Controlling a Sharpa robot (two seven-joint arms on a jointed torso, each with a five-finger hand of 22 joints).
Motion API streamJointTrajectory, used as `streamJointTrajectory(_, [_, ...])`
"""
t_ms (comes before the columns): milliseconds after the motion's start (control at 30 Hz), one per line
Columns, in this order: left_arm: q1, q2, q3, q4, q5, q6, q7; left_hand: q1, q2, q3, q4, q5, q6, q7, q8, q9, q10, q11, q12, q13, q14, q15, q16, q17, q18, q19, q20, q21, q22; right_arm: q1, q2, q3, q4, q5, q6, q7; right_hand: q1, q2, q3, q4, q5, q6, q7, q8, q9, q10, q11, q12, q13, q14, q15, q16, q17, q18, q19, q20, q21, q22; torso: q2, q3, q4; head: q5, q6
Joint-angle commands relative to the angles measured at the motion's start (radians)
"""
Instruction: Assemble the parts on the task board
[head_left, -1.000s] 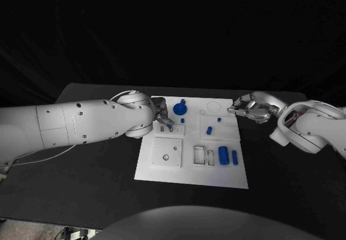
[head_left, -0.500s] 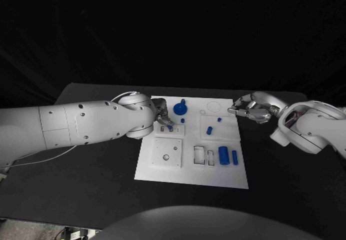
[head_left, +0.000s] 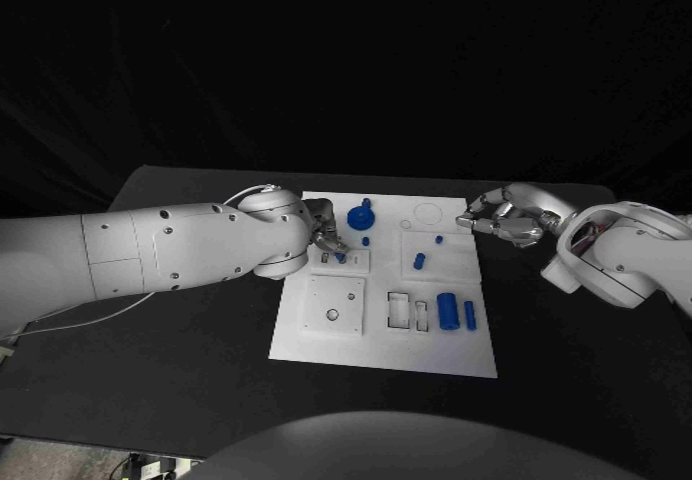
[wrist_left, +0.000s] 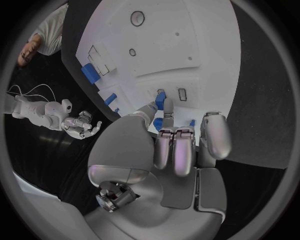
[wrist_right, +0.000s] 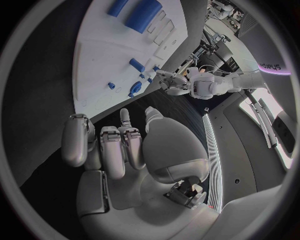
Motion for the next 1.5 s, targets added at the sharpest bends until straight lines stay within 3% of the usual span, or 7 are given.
streamJointTrajectory(33, [-0.002,0.003,0.000,-0.001,-0.005,0.015,0.001,-0.007,0.003,0.001,0.006,-0.007,-0.001,-0.008,0.003,0.001,0.101,-0.008,0.002,0.263,0.104,-0.005,0.002,0.263,0.005,-0.005,-0.002,-0.006,0.002,-0.001,0.000,0.000,0.001,-0.008,0.008,0.006,0.009,0.000,-0.002,-0.001,-0.003,-0.007,-0.003,-0.003,-0.001,0.108,0.007,0.004,0.263,0.104,0.007,0.003,0.263,0.008,-0.006,0.000,-0.003,0.171,-0.001,0.0001,-0.0004,0.000,0.000])
streamJointTrajectory(667, [-0.008,0.009,0.000,-0.007,-0.004,0.025,0.002,-0.028,0.002,-0.020,0.037,-0.029,-0.012,-0.001,-0.004,0.001,0.096,-0.002,-0.005,0.254,0.104,0.000,0.002,0.263,0.006,-0.012,0.001,-0.018,-0.004,-0.001,-0.002,0.000,-0.001,-0.008,0.013,0.003,0.011,0.000,-0.002,-0.001,-0.001,-0.007,-0.003,-0.003,-0.001,0.108,0.007,0.004,0.263,0.104,0.007,0.003,0.263,0.009,-0.007,0.001,-0.004,0.171,0.000,0.0002,-0.0003,-0.003,0.000])
streamJointTrajectory(1500, [-0.009,0.003,0.000,-0.002,-0.001,0.047,0.002,-0.019,0.003,-0.021,0.036,-0.022,-0.012,-0.003,-0.004,0.002,0.088,-0.003,-0.013,0.244,0.104,0.000,0.002,0.263,0.007,-0.014,0.001,-0.021,-0.005,-0.002,-0.001,0.000,-0.002,-0.008,0.017,-0.005,0.012,0.000,-0.002,-0.001,-0.001,-0.006,-0.002,-0.004,-0.002,0.108,0.008,0.004,0.263,0.104,0.008,0.003,0.263,0.009,-0.009,0.001,-0.007,0.170,0.000,0.0000,-0.0001,0.001,0.000])
